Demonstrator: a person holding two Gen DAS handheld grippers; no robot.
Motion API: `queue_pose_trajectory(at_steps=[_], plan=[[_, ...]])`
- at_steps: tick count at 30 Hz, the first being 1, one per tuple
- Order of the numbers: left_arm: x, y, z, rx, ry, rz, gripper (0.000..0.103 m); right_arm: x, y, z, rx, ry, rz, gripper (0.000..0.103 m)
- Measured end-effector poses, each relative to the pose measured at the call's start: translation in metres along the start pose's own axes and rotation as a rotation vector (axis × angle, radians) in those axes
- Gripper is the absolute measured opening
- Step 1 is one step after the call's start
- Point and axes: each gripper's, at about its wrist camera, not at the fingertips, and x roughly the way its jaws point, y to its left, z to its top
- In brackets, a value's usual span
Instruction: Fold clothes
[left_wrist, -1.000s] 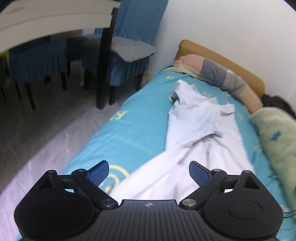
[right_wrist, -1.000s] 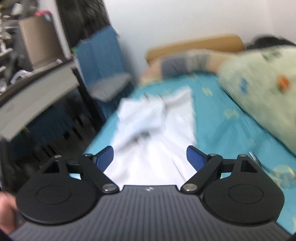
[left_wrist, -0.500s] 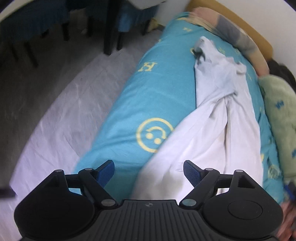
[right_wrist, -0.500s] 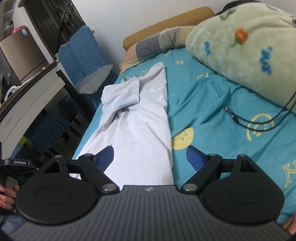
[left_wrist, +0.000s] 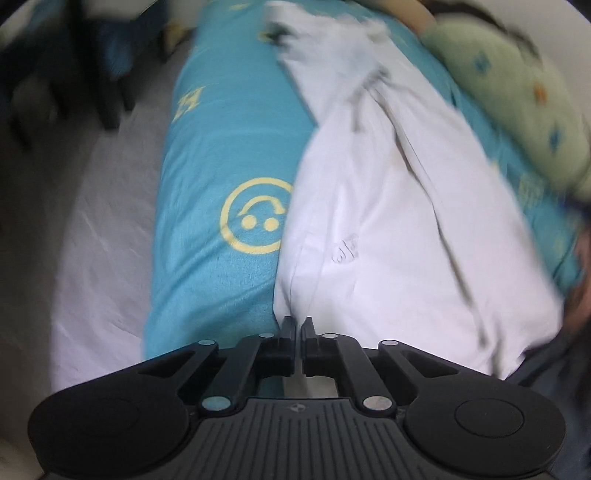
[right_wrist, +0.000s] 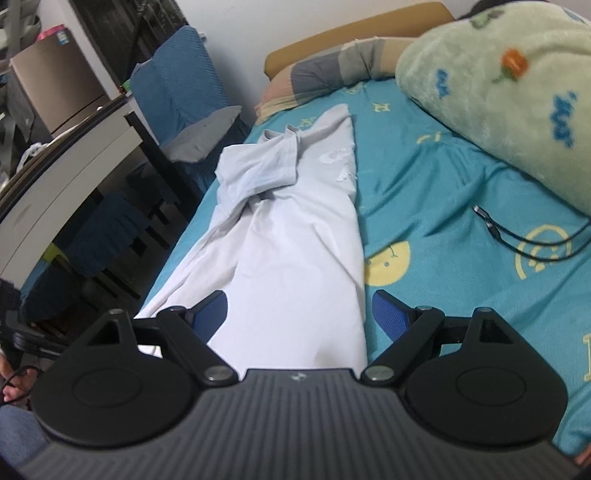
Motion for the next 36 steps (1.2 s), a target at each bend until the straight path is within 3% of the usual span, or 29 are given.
queue_pose_trajectory(at_steps=[4, 9, 14, 18, 21, 24, 25, 26, 30, 33, 36], plan=[[-0.037, -0.051, 0.010, 0.142, -0.026, 0.057, 0.002, -0.002, 0.002, -0.001, -0.016, -0.007, -0.009, 0.087], [-0.056, -0.125, 0.021, 0.151, -0.058, 0.031, 0.002, -0.006, -0.002, 0.000, -0.010, -0.020, -0.025, 0.087], [-0.016, -0.173, 0.029, 0.061, -0.029, -0.027, 0.002, -0.006, -0.012, -0.001, 0.023, -0.019, -0.047, 0.087], [0.034, -0.185, 0.020, -0.023, 0.049, -0.053, 0.002, -0.007, -0.023, -0.007, 0.066, 0.014, -0.024, 0.087], [0.056, -0.177, 0.013, -0.070, 0.126, -0.083, 0.010, -0.001, -0.034, -0.012, 0.129, 0.073, -0.007, 0.087], [0.048, -0.151, 0.014, -0.199, 0.096, -0.112, 0.046, 0.004, -0.044, -0.017, 0.211, 0.113, 0.023, 0.087], [0.043, -0.140, 0.014, -0.254, 0.068, -0.110, 0.066, 0.005, -0.048, -0.018, 0.235, 0.120, 0.033, 0.087], [0.037, -0.127, 0.013, -0.315, 0.036, -0.107, 0.077, 0.007, -0.051, -0.020, 0.261, 0.138, 0.032, 0.087], [0.035, -0.074, 0.002, -0.570, -0.036, -0.118, 0.081, 0.016, -0.063, -0.027, 0.348, 0.205, 0.014, 0.087], [0.050, -0.046, -0.002, -0.715, -0.025, -0.094, 0.081, 0.023, -0.066, -0.032, 0.373, 0.247, -0.019, 0.087], [0.069, -0.043, 0.000, -0.744, 0.005, -0.037, 0.081, 0.030, -0.067, -0.038, 0.388, 0.294, -0.045, 0.084]])
